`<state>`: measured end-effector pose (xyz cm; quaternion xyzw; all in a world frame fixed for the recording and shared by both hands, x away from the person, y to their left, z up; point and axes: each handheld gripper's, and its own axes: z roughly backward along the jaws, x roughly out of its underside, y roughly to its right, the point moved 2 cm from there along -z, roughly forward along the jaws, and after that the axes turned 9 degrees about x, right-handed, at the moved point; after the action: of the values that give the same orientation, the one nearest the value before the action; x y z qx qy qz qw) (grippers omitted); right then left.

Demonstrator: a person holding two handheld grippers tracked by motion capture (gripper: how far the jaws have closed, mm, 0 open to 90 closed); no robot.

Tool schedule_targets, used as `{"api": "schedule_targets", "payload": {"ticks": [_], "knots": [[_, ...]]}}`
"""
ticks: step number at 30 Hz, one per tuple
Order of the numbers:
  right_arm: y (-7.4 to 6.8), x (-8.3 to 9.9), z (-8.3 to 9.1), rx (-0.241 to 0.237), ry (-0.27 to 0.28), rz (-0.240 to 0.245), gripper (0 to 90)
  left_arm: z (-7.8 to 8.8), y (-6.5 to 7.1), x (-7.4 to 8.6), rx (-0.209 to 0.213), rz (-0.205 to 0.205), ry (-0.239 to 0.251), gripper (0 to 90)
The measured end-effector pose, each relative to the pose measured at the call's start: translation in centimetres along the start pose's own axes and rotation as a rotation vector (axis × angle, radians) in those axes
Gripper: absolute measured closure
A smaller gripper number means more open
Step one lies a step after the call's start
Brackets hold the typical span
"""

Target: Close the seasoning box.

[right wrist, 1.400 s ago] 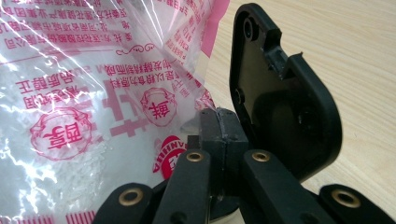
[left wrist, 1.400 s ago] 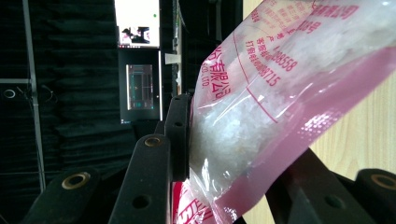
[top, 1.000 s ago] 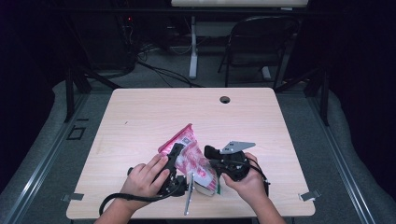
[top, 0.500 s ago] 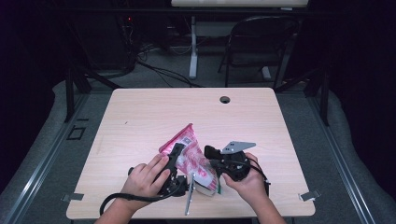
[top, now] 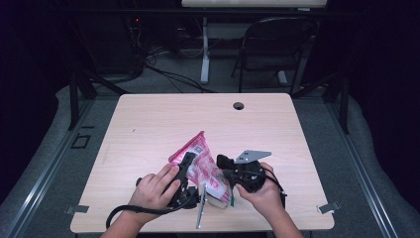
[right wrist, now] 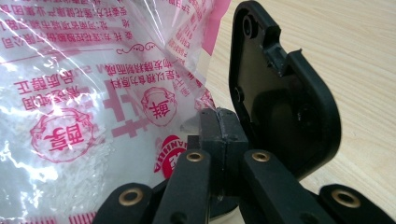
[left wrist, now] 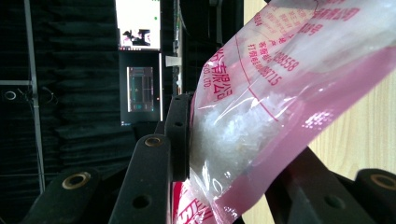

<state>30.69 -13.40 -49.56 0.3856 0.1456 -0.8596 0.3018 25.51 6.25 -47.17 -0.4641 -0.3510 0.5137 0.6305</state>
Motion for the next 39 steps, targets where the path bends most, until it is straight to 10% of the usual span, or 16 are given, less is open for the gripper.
{"api": "schedule_targets", "payload": {"ticks": [39], "knots": [[0.04,0.05,0.11,-0.002,0.003,-0.004,90.0,-0.05,-0.14,0.01,-0.002,0.001,0.005,70.3]]}}
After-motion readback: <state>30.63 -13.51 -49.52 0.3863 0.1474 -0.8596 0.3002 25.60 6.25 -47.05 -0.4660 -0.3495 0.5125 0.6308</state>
